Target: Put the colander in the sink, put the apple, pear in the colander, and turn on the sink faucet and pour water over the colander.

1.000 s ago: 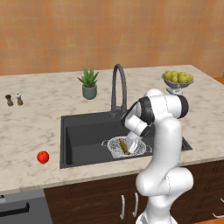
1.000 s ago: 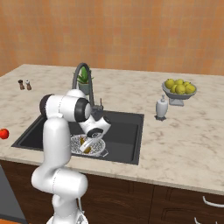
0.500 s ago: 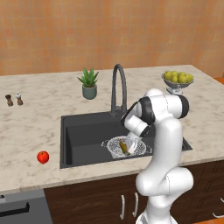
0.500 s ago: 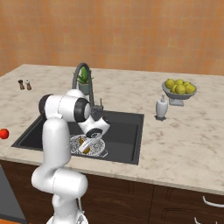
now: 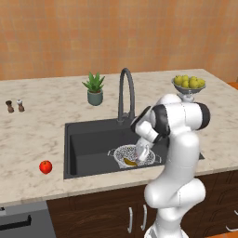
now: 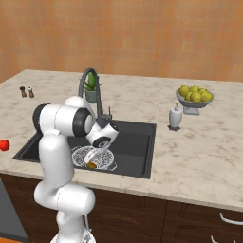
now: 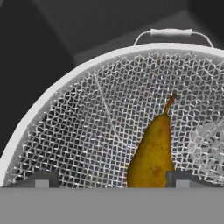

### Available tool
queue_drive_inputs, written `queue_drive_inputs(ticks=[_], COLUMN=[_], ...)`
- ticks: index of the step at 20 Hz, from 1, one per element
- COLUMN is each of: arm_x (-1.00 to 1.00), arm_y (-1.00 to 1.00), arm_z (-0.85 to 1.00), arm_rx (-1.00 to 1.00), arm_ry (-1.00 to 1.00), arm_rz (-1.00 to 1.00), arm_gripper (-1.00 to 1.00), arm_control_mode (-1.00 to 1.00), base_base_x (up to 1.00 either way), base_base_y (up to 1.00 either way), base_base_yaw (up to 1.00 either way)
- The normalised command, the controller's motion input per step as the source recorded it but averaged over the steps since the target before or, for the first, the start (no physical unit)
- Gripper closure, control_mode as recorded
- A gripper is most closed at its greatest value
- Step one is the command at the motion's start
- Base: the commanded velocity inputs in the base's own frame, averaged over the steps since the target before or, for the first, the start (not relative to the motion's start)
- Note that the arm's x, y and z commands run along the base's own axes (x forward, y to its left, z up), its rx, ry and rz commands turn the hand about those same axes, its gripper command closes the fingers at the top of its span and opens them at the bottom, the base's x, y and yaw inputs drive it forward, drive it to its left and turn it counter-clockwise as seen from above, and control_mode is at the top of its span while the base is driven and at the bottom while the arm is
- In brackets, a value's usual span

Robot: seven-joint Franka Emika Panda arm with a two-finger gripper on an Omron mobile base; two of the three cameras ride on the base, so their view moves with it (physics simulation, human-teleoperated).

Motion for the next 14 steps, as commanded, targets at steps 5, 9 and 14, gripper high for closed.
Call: queue_drive_inputs(ticks=[5,9,14], arm_x=[-0.47,-0.59,-0.48], arm_y=[-0.24,-0.32,-0.21], arm_z=[0.47,0.53,0.69], arm_rx=[0.0,0.0,0.0], arm_ry=[0.03,0.01,0.04], arm_rz=[-0.05,-0.11,-0.12], arm_gripper=[-1.0,-1.0,-1.0], arm_control_mode=[-1.0,-1.0,-1.0], base_base_x=[0.0,0.0,0.0], base_base_y=[0.0,0.0,0.0], base_base_yaw=[0.0,0.0,0.0])
